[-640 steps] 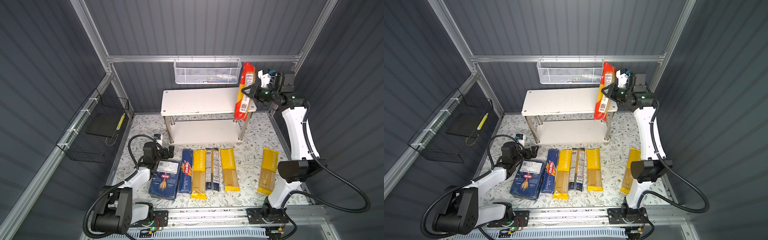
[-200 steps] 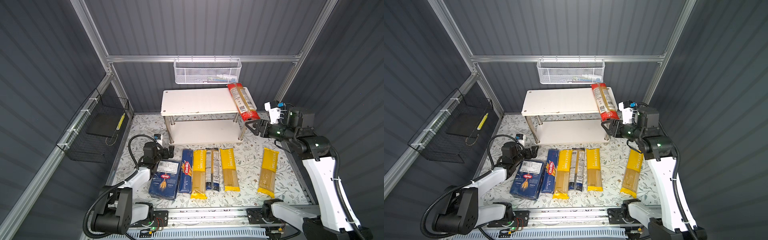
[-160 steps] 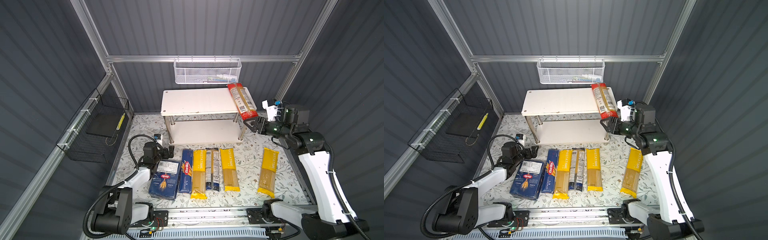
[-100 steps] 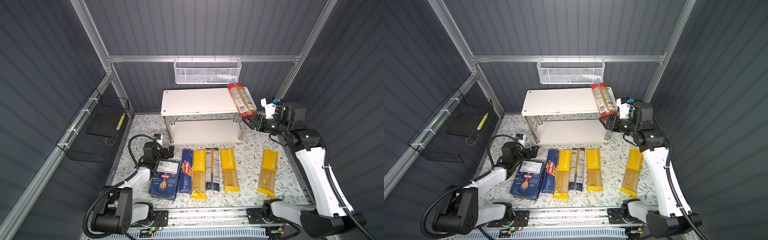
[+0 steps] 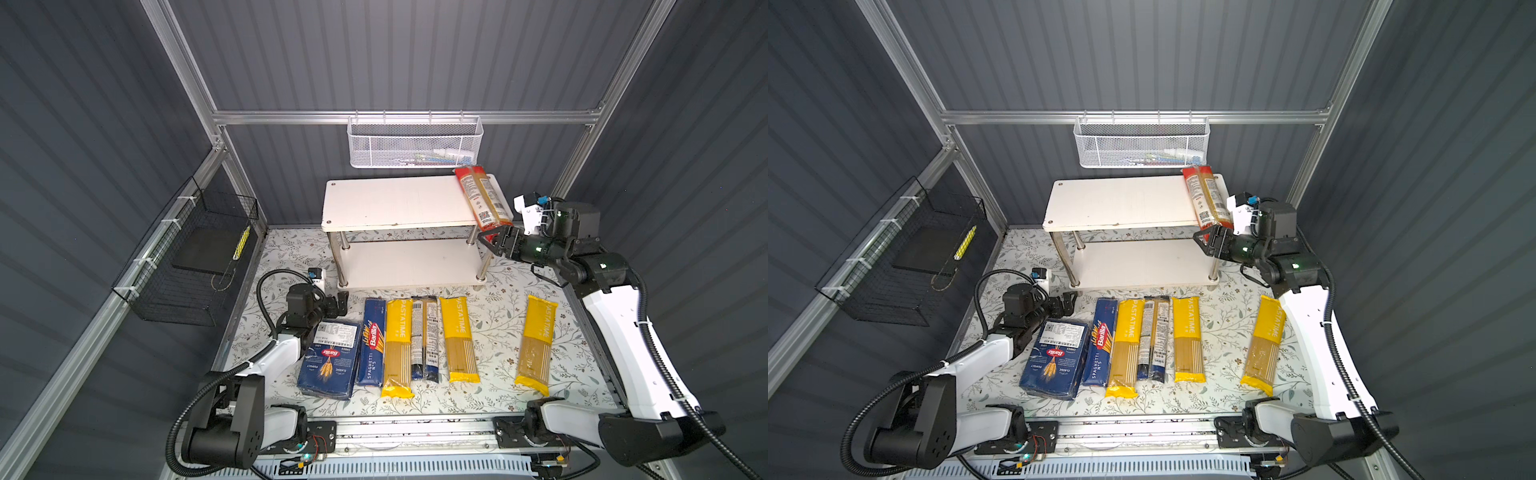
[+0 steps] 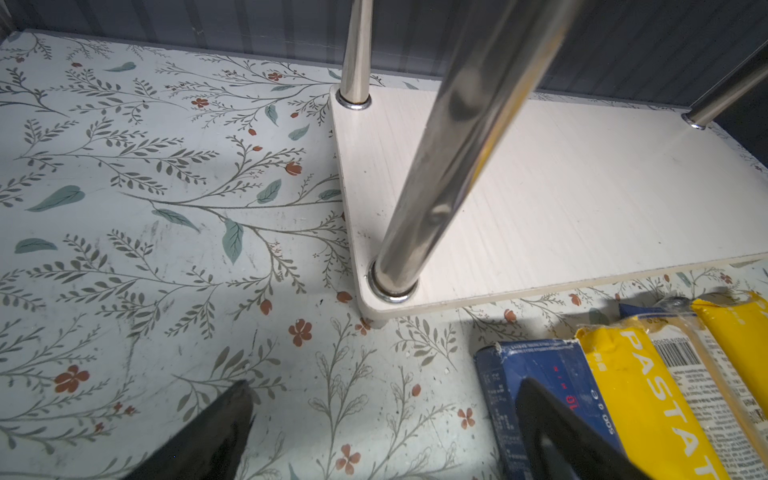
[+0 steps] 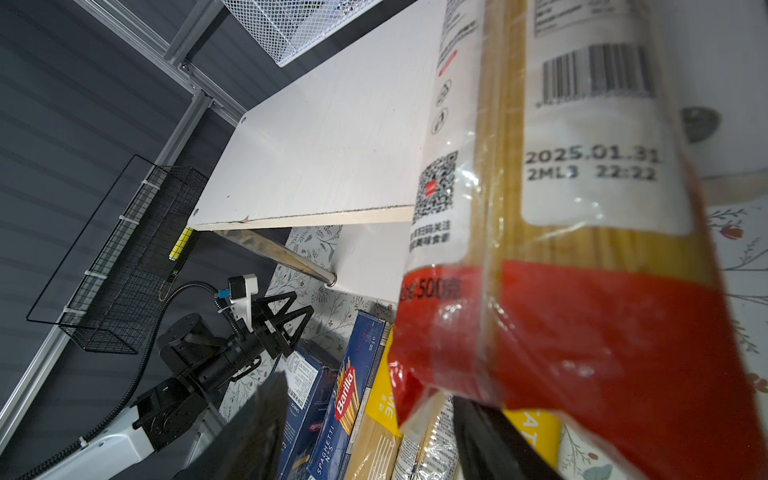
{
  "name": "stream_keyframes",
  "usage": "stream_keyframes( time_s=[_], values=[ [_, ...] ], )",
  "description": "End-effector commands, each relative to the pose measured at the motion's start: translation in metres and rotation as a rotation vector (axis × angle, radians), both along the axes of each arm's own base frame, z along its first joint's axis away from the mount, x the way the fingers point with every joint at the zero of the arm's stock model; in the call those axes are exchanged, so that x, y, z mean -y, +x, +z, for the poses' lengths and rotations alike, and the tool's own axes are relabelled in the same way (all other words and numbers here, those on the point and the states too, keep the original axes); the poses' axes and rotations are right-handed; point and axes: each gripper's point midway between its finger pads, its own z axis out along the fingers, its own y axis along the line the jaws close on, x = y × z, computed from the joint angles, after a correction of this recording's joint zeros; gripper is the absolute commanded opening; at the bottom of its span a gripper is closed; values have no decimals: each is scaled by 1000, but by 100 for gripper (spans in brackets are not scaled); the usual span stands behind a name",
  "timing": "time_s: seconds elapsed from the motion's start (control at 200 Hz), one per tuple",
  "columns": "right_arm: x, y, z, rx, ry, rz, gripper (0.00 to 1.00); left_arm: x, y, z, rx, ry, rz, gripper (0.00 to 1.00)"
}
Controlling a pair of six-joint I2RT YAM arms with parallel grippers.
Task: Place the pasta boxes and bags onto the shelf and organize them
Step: 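Open the right gripper and draw it back from the shelf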
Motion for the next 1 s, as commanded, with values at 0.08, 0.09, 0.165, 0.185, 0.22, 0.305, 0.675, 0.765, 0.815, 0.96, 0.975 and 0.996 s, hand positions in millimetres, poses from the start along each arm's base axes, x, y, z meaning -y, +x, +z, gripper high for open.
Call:
stream_keyframes(
  time_s=[0.08,0.09,0.165,0.185,0.22,0.305,0.675,0.765,0.815,0.96,0.975,0.996],
  values=[
    [-9,3,13,46,17,26,65,0,0,8,26,3,0,99],
    [-9,4,13,46,18,27,65,1,0,9,28,2,-1,100],
    [-12,5,16,50,16,35,65,0,-1,8,27,3,0,100],
    [-12,5,16,51,15,34,65,0,-1,8,30,3,0,100],
    [-12,6,17,55,14,33,65,0,-1,9,31,3,0,100],
    [-11,6,18,58,9,25,65,0,-1,9,33,2,1,100],
    [2,-13,-12,-19,-58,-17,69,0,-1,8,30,2,2,100],
    [5,-20,-19,-31,-67,-30,70,0,-1,9,35,2,4,99],
    [7,-24,-22,-35,-69,-37,70,0,-2,9,34,1,4,99],
    [11,-32,-36,-63,-80,-50,71,-1,-2,9,35,0,9,100],
    [11,-32,-38,-68,-82,-51,71,-1,-2,9,35,-1,9,100],
    [12,-32,-41,-76,-85,-53,71,-1,-2,10,36,-1,9,100]
  ],
)
